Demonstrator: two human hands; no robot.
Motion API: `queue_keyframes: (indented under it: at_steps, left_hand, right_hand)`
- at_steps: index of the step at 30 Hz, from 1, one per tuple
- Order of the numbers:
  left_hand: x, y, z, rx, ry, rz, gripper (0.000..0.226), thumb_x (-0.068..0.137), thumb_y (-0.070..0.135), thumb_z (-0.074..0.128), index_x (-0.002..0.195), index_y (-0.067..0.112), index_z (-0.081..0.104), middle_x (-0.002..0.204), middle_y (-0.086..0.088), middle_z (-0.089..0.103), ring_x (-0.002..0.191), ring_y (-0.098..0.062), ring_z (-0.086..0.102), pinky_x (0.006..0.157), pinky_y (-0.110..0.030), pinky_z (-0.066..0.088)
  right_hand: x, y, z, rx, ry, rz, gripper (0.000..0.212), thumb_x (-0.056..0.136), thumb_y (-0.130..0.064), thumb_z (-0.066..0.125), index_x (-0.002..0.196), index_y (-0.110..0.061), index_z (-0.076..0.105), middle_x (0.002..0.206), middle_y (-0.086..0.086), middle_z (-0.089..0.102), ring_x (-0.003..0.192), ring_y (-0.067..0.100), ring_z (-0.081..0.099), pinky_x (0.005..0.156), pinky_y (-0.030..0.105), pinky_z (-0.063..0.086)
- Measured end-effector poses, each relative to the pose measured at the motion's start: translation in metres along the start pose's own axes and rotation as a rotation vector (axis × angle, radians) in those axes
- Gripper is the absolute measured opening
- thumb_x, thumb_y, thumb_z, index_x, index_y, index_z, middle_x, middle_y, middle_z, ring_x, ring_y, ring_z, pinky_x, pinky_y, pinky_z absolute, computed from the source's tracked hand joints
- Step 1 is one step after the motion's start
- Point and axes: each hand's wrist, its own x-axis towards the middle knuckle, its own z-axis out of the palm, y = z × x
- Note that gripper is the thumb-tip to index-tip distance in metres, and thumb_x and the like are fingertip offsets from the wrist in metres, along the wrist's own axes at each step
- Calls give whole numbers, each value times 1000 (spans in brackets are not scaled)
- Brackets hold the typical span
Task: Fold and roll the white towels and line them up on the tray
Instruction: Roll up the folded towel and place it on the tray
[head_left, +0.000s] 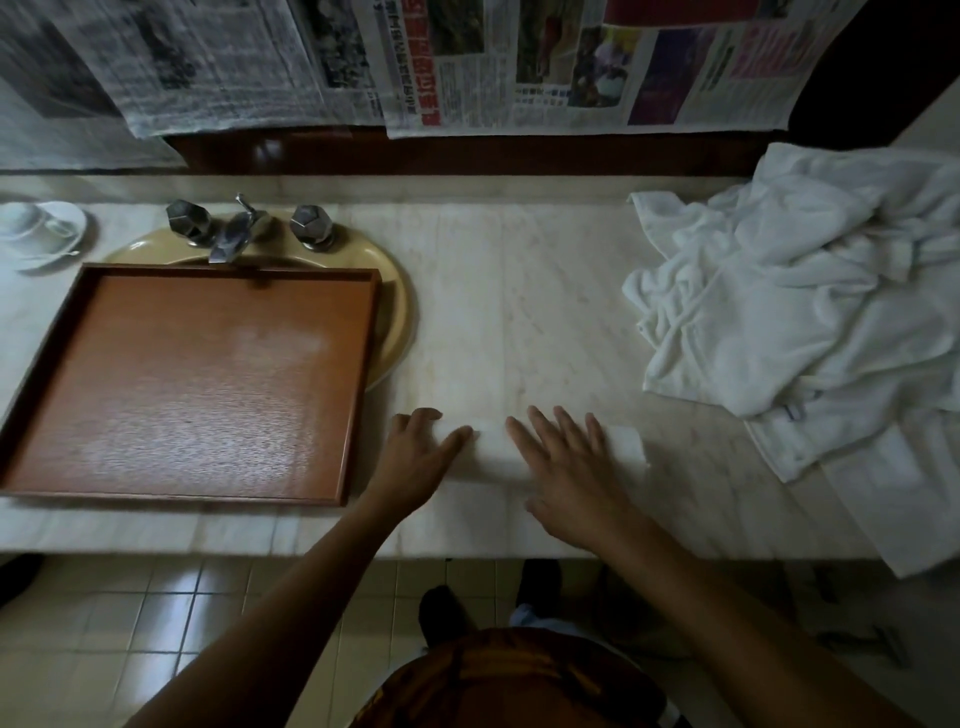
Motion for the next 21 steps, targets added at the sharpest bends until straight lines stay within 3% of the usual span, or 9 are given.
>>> queue_keyframes:
  at_steps: [3, 5, 7, 9, 13, 15, 18, 21]
  left_hand:
    - [-8, -7, 3, -58, 34, -95, 80, 91, 73, 55, 148, 18, 41, 142, -15, 51, 112, -25, 60, 84, -36, 49]
    - [-9, -13, 4, -224, 9, -212, 86, 87, 77, 57, 148, 20, 37, 133, -16, 58, 106, -28, 67, 82, -40, 57]
    - [-6, -13, 1, -415, -43, -315, 90, 83, 77, 64, 147, 21, 36, 128, -18, 59, 96, -31, 73, 77, -41, 64]
    - [0, -12, -3, -560, -105, -354, 95, 76, 79, 71, 142, 16, 44, 125, -22, 60, 94, -34, 75, 76, -44, 65]
    - [-1, -3, -2, -770, -132, -266, 69, 86, 62, 74, 131, 12, 59, 131, -17, 57, 116, -35, 64, 90, -51, 62]
    - [-4, 3, 3, -851, -135, -264, 69, 82, 60, 79, 132, 16, 61, 134, -14, 57, 121, -34, 60, 91, -52, 61]
    - [-8, 23, 4, -880, -118, -273, 55, 86, 52, 78, 129, 22, 63, 130, -9, 59, 120, -32, 61, 90, -56, 60]
    - [-8, 41, -3, -862, -53, -198, 44, 87, 45, 78, 118, 16, 68, 124, -12, 64, 117, -33, 62, 89, -55, 61]
  right_hand:
    - [17, 8, -3, -38, -28, 7, 108, 85, -30, 74, 162, -31, -3, 171, 8, 11, 156, 38, 11, 124, 59, 4]
    - [27, 13, -7, -68, -58, -11, 107, 82, -28, 75, 160, -31, 2, 163, 10, 27, 147, 37, 28, 121, 57, 20]
    - [34, 17, -11, -97, -55, -41, 103, 79, -32, 78, 157, -31, 10, 145, 7, 46, 125, 31, 48, 105, 51, 37]
    - [38, 21, -15, -77, -48, -61, 99, 77, -35, 80, 152, -33, 16, 133, 4, 53, 112, 28, 54, 94, 48, 41]
    - [31, 31, -21, 38, -79, -62, 92, 81, -39, 76, 153, -37, 19, 136, -1, 51, 117, 26, 53, 97, 47, 41]
    - [22, 32, -23, 76, -58, -64, 92, 81, -40, 75, 155, -37, 20, 138, -2, 52, 117, 25, 54, 97, 45, 41]
    - [12, 32, -30, 86, -12, -91, 92, 81, -39, 74, 156, -36, 21, 141, -3, 53, 119, 23, 54, 98, 44, 42]
    - [8, 35, -43, 109, 41, -114, 94, 81, -40, 73, 157, -37, 18, 142, -5, 51, 119, 23, 53, 99, 44, 43]
